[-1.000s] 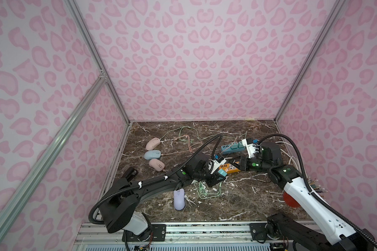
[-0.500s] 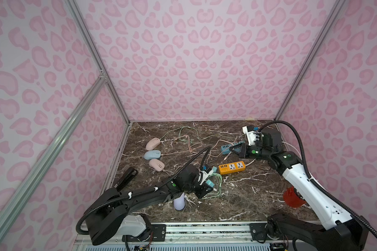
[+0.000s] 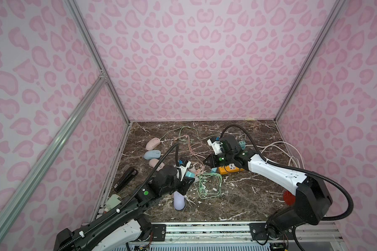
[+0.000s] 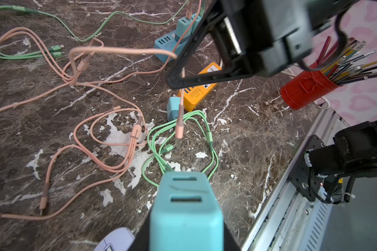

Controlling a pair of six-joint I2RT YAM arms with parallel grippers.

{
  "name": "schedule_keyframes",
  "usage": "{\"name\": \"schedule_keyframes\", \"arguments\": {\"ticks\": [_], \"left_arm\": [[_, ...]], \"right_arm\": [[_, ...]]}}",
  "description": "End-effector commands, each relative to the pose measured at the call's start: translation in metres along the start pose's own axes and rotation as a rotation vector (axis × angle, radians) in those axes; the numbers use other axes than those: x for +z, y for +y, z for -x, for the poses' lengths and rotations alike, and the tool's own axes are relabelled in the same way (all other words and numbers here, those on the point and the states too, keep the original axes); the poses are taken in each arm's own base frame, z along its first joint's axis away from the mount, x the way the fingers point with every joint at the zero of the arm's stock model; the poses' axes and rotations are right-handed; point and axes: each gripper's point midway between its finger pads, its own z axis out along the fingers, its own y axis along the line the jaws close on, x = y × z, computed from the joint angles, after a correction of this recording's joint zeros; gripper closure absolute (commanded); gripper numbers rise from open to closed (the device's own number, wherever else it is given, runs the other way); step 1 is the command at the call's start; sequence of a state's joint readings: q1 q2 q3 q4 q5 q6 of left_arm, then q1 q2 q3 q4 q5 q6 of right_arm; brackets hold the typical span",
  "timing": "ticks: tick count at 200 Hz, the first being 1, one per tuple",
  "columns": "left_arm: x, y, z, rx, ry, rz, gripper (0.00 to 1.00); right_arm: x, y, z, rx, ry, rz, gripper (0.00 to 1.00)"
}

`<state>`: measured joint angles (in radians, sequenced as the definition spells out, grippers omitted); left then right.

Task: Unplug the wireless mouse
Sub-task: Place the power cord at the center of the board.

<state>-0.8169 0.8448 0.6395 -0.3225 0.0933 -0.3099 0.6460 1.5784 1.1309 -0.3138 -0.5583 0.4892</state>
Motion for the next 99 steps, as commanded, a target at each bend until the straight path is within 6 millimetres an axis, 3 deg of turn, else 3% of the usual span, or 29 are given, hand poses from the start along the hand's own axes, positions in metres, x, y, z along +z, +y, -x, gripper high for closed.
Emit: {"name": "schedule_keyframes", "arguments": {"ticks": [1, 13, 29, 48, 99], "left_arm": [[0.003, -0.001, -0.011, -0.017, 0.050, -0.013, 0.97], [0.011, -0.011, -0.012, -0.034, 0.067, -0.075, 0.97], [0.028, -0.028, -0.011, -0.057, 0.088, -0.169, 0.98], [0.055, -0.052, -0.014, -0.026, 0.146, -0.247, 0.98], [0.154, -0.156, -0.025, 0.058, 0.386, -0.539, 0.98]], "right_arm": [[-0.013, 0.014, 0.021, -0.053, -0.078, 0.027, 0.45], [-0.036, 0.011, 0.035, -0.076, -0.136, -0.028, 0.37], [-0.069, -0.005, 0.048, -0.065, -0.195, -0.092, 0.37], [-0.105, -0.031, 0.051, -0.023, -0.258, -0.160, 0.38], [-0.202, -0.077, 0.042, 0.066, -0.508, -0.335, 0.40]]}}
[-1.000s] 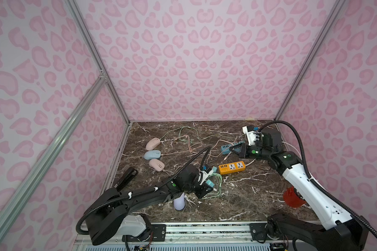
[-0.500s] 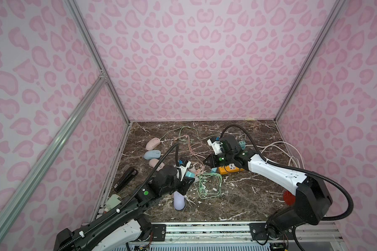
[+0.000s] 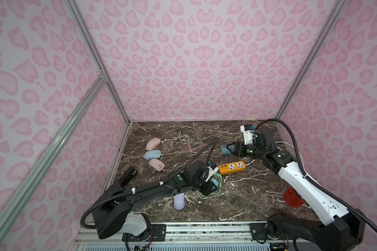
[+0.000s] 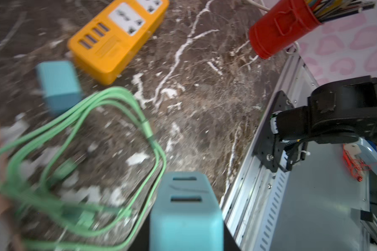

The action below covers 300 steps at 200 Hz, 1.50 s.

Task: Unplug the wireless mouse
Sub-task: Place the power cord at the center of the board, then place the plug at the center of the board.

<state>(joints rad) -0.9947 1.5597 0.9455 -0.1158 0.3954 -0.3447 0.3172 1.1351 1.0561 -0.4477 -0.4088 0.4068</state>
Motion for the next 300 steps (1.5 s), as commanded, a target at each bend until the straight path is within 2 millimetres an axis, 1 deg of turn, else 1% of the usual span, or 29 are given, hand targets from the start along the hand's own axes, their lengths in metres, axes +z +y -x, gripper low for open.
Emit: {"name": "schedule_keyframes", "arguments": {"ticks": [1, 18, 31, 43, 56, 63, 84, 102, 116, 118, 121, 129, 133, 140, 162, 175, 190, 197, 204, 211, 225, 233, 238, 243, 254, 269, 285, 295, 300], "left_arm": [[0.042, -0.038, 0.019, 0.054, 0.044, -0.196, 0.98], [0.076, -0.052, 0.023, 0.042, 0.104, -0.270, 0.98], [0.102, -0.052, 0.020, 0.002, 0.144, -0.306, 0.98], [0.118, -0.051, 0.016, -0.030, 0.176, -0.326, 0.98], [0.129, -0.048, 0.016, -0.039, 0.189, -0.318, 0.98], [0.132, -0.046, 0.014, -0.042, 0.201, -0.304, 0.97], [0.139, -0.036, 0.008, -0.052, 0.236, -0.256, 0.85], [0.144, -0.028, 0.001, -0.063, 0.268, -0.215, 0.80], [0.146, -0.016, -0.012, -0.066, 0.303, -0.159, 0.74], [0.145, -0.019, -0.004, -0.055, 0.289, -0.158, 0.73], [0.145, -0.019, -0.002, -0.049, 0.288, -0.150, 0.71], [0.145, -0.015, -0.004, -0.041, 0.298, -0.128, 0.66], [0.144, -0.014, -0.004, -0.039, 0.302, -0.117, 0.60], [0.143, -0.011, -0.005, -0.035, 0.307, -0.098, 0.53], [0.131, -0.009, 0.005, -0.003, 0.283, -0.039, 0.42], [0.113, -0.013, 0.022, 0.029, 0.231, -0.005, 0.38], [0.078, -0.024, 0.054, 0.065, 0.129, 0.011, 0.36], [0.055, -0.029, 0.073, 0.082, 0.057, 0.012, 0.35], [0.036, -0.027, 0.078, 0.086, 0.008, 0.023, 0.35], [0.007, -0.030, 0.094, 0.098, -0.075, 0.026, 0.35], [-0.048, -0.017, 0.107, 0.078, -0.205, 0.081, 0.35], [-0.078, -0.003, 0.108, 0.051, -0.272, 0.129, 0.35], [-0.092, 0.008, 0.104, 0.029, -0.299, 0.160, 0.35], [-0.113, 0.013, 0.103, 0.015, -0.348, 0.184, 0.35], [-0.148, 0.035, 0.089, -0.035, -0.417, 0.248, 0.35], [-0.190, 0.055, 0.069, -0.072, -0.501, 0.349, 0.34], [-0.228, 0.064, 0.048, -0.093, -0.578, 0.451, 0.31], [-0.251, 0.062, 0.037, -0.090, -0.638, 0.492, 0.29], [-0.262, 0.060, 0.033, -0.085, -0.667, 0.509, 0.28]], "right_arm": [[-0.024, -0.030, 0.007, 0.020, -0.070, -0.116, 0.39], [-0.045, -0.047, 0.011, 0.029, -0.121, -0.188, 0.39], [-0.054, -0.061, 0.009, 0.049, -0.148, -0.233, 0.39], [-0.056, -0.072, 0.004, 0.069, -0.154, -0.252, 0.39], [-0.056, -0.078, -0.001, 0.080, -0.150, -0.253, 0.39], [-0.056, -0.079, -0.003, 0.084, -0.150, -0.249, 0.39], [-0.052, -0.083, -0.006, 0.083, -0.150, -0.245, 0.39], [-0.048, -0.086, -0.009, 0.080, -0.141, -0.248, 0.39], [-0.046, -0.087, -0.009, 0.081, -0.140, -0.246, 0.39], [-0.046, -0.087, -0.010, 0.081, -0.140, -0.245, 0.39], [-0.046, -0.087, -0.010, 0.082, -0.141, -0.244, 0.39], [-0.046, -0.087, -0.009, 0.082, -0.143, -0.242, 0.39], [-0.046, -0.087, -0.009, 0.081, -0.143, -0.241, 0.39], [-0.045, -0.087, -0.009, 0.082, -0.141, -0.241, 0.39], [-0.044, -0.088, -0.010, 0.085, -0.135, -0.243, 0.39], [-0.042, -0.090, -0.012, 0.089, -0.129, -0.247, 0.39], [-0.040, -0.092, -0.014, 0.096, -0.123, -0.252, 0.39], [-0.038, -0.093, -0.015, 0.101, -0.120, -0.252, 0.39], [-0.035, -0.092, -0.017, 0.105, -0.113, -0.246, 0.39], [-0.031, -0.091, -0.018, 0.103, -0.105, -0.243, 0.39], [-0.013, -0.075, -0.023, 0.061, -0.070, -0.220, 0.39], [0.002, -0.059, -0.030, 0.017, -0.031, -0.202, 0.40], [0.014, -0.046, -0.036, -0.016, -0.001, -0.183, 0.40], [0.026, -0.030, -0.042, -0.052, 0.028, -0.159, 0.40], [0.055, 0.007, -0.060, -0.135, 0.106, -0.098, 0.41], [0.095, 0.058, -0.091, -0.252, 0.229, -0.001, 0.42], [0.133, 0.107, -0.126, -0.374, 0.364, 0.087, 0.42], [0.158, 0.127, -0.149, -0.421, 0.455, 0.112, 0.43], [0.169, 0.143, -0.152, -0.445, 0.473, 0.137, 0.44]]}}
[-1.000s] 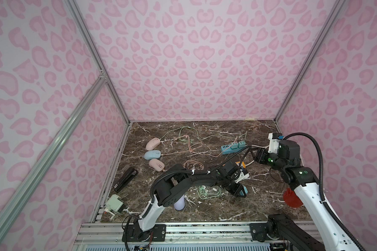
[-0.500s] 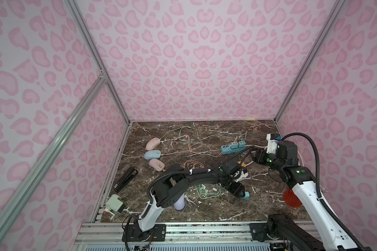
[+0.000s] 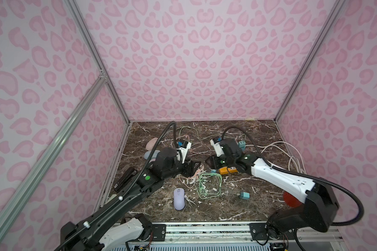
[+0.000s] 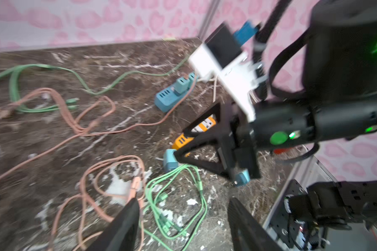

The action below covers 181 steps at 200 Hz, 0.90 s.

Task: Unplug the wireless mouse
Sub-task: Place the plug at the center of the board, then pick up the mouse from the center of the board.

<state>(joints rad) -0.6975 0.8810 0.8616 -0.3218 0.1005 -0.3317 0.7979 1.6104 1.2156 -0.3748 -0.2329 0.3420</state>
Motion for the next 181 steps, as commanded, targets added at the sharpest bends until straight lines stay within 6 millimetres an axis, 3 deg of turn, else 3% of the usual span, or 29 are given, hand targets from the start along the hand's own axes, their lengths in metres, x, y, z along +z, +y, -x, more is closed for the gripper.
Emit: {"name": "schedule_keyframes", "arguments": {"ticks": [1, 20, 40, 41, 59, 83, 114, 181], "left_arm": [[-0.040, 0.028, 0.004, 0.003, -0.101, 0.148, 0.28], [-0.079, 0.034, 0.010, 0.033, -0.182, 0.200, 0.29], [-0.112, 0.039, 0.013, 0.060, -0.239, 0.240, 0.29], [-0.113, 0.039, 0.013, 0.060, -0.242, 0.240, 0.29], [-0.132, 0.036, 0.016, 0.075, -0.269, 0.233, 0.28], [-0.145, 0.035, 0.014, 0.103, -0.270, 0.240, 0.28], [-0.150, 0.039, 0.008, 0.126, -0.269, 0.253, 0.28], [-0.146, 0.037, 0.005, 0.148, -0.259, 0.236, 0.28]], "right_arm": [[0.051, 0.048, -0.003, -0.139, 0.120, 0.069, 0.44], [0.102, 0.083, -0.008, -0.208, 0.201, 0.095, 0.45], [0.146, 0.106, -0.006, -0.229, 0.247, 0.113, 0.47], [0.152, 0.102, -0.013, -0.227, 0.268, 0.104, 0.47], [0.192, 0.105, -0.017, -0.250, 0.318, 0.064, 0.49], [0.224, 0.103, -0.017, -0.270, 0.348, 0.003, 0.51], [0.237, 0.093, -0.030, -0.254, 0.372, -0.032, 0.54], [0.221, 0.075, -0.042, -0.282, 0.387, -0.160, 0.62]]}}
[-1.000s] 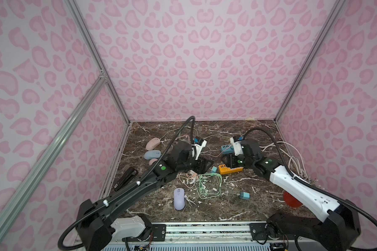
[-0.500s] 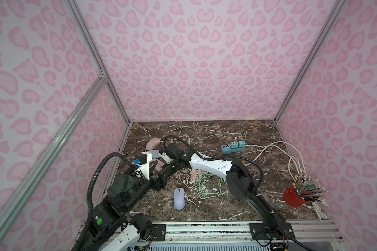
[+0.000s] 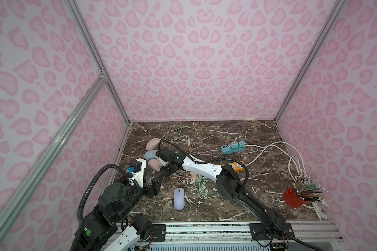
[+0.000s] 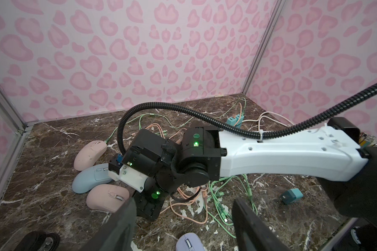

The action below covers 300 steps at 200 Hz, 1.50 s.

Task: Unplug the wireless mouse
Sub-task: Pick up the mouse from the center of the board.

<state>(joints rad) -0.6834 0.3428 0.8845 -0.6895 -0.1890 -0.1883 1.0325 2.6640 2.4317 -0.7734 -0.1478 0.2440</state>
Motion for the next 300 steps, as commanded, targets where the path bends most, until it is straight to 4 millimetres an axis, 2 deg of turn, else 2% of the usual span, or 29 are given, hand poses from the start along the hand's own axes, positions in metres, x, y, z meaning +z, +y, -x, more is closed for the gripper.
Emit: {"name": "schedule_keyframes", "arguments": {"ticks": [1, 45, 91, 102, 110, 135, 170, 189, 207, 234, 236, 242, 264, 290, 300], "left_arm": [[0.003, -0.002, 0.000, 0.019, 0.004, -0.009, 0.28], [0.004, -0.002, -0.001, 0.025, 0.006, -0.009, 0.28], [0.007, -0.002, -0.002, 0.024, 0.014, -0.002, 0.28], [0.008, -0.002, -0.003, 0.025, 0.017, -0.001, 0.28], [0.009, -0.002, -0.003, 0.026, 0.023, -0.002, 0.28], [0.013, -0.003, -0.004, 0.028, 0.038, -0.001, 0.29], [0.020, -0.009, -0.006, 0.019, 0.077, -0.020, 0.30], [0.026, -0.016, -0.005, 0.008, 0.084, -0.052, 0.33], [0.034, -0.027, -0.003, -0.015, 0.063, -0.109, 0.38], [0.054, -0.040, -0.005, -0.077, 0.026, -0.168, 0.46], [0.056, -0.041, -0.006, -0.082, 0.026, -0.172, 0.46], [0.062, -0.043, -0.008, -0.099, 0.024, -0.180, 0.46], [0.085, -0.053, -0.024, -0.148, 0.023, -0.231, 0.46], [0.111, -0.057, -0.044, -0.141, 0.005, -0.253, 0.41], [0.118, -0.058, -0.043, -0.119, -0.024, -0.256, 0.38]], "right_arm": [[0.007, -0.018, -0.043, -0.006, 0.148, -0.120, 0.62], [0.008, -0.001, -0.065, -0.062, 0.201, -0.138, 0.66], [0.004, -0.005, -0.068, -0.056, 0.211, -0.154, 0.84], [0.003, -0.006, -0.068, -0.052, 0.210, -0.158, 0.91], [0.001, -0.008, -0.068, -0.046, 0.205, -0.163, 1.00], [-0.011, -0.013, -0.062, 0.014, 0.172, -0.105, 1.00], [-0.058, -0.035, -0.043, 0.127, 0.038, 0.045, 1.00], [-0.096, -0.052, -0.036, 0.174, -0.054, 0.147, 1.00], [-0.121, -0.068, -0.042, 0.197, -0.101, 0.209, 1.00], [-0.162, -0.080, -0.050, 0.228, -0.177, 0.327, 1.00], [-0.167, -0.080, -0.047, 0.227, -0.190, 0.340, 1.00], [-0.170, -0.083, -0.059, 0.247, -0.179, 0.364, 1.00], [-0.200, -0.087, -0.069, 0.279, -0.220, 0.440, 1.00], [-0.233, -0.084, -0.079, 0.288, -0.260, 0.500, 1.00], [-0.244, -0.083, -0.083, 0.290, -0.275, 0.514, 1.00]]}}
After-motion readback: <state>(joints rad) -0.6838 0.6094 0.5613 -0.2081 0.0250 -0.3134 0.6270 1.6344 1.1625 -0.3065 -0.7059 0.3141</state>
